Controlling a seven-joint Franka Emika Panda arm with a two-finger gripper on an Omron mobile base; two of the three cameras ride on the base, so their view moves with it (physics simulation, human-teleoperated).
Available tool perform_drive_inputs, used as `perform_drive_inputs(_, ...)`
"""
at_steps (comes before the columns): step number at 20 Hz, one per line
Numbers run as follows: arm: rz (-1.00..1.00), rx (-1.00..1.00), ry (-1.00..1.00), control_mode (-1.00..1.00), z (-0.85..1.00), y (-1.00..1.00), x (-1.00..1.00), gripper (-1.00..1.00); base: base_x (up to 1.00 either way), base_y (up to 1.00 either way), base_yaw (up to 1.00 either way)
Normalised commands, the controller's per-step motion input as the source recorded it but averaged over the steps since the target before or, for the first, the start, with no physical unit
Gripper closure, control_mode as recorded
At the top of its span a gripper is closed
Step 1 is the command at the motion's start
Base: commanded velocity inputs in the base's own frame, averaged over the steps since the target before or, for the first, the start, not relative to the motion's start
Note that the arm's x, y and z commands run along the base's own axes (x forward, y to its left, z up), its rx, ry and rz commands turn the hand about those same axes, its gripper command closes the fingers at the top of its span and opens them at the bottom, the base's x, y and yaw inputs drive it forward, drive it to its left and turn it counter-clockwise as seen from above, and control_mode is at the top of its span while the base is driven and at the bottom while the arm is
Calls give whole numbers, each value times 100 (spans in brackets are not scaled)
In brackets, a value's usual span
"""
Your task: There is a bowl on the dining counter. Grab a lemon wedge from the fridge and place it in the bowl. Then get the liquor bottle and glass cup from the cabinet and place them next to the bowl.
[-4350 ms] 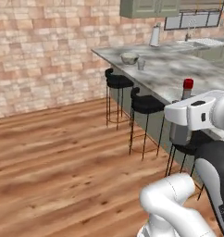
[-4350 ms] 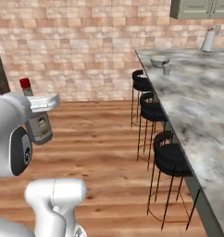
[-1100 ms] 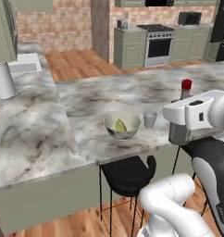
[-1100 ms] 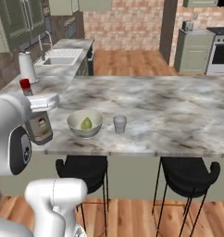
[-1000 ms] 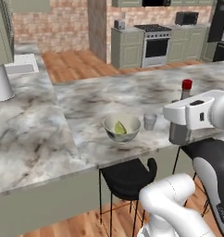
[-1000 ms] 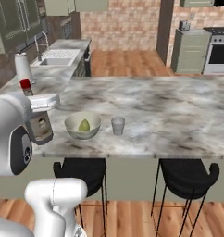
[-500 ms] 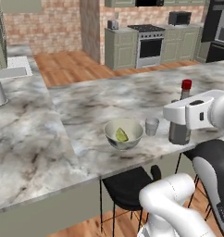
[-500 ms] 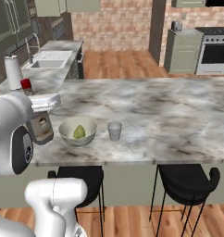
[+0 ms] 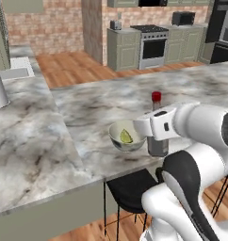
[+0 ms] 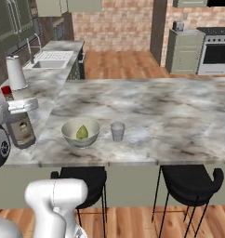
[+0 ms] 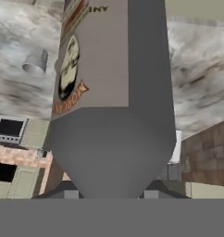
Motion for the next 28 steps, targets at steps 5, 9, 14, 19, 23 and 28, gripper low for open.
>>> perform_drive_inputs(5,0,-3,13,-100,-57,100,63,100,0,0,0)
perform_drive_inputs(9,0,0,13,-100,-54,84,78,100,0,0,0)
perform_drive_inputs(14,-5,0,6,-100,-68,52,86,100,0,0,0)
perform_drive_inputs(19,-13,-3,-4,-100,-68,8,81,100,0,0,0)
perform_drive_inputs(23,-17,-3,-1,-100,-68,0,77,100,0,0,0)
perform_drive_inputs(28,-14,0,1,-100,-71,1,66,100,0,0,0)
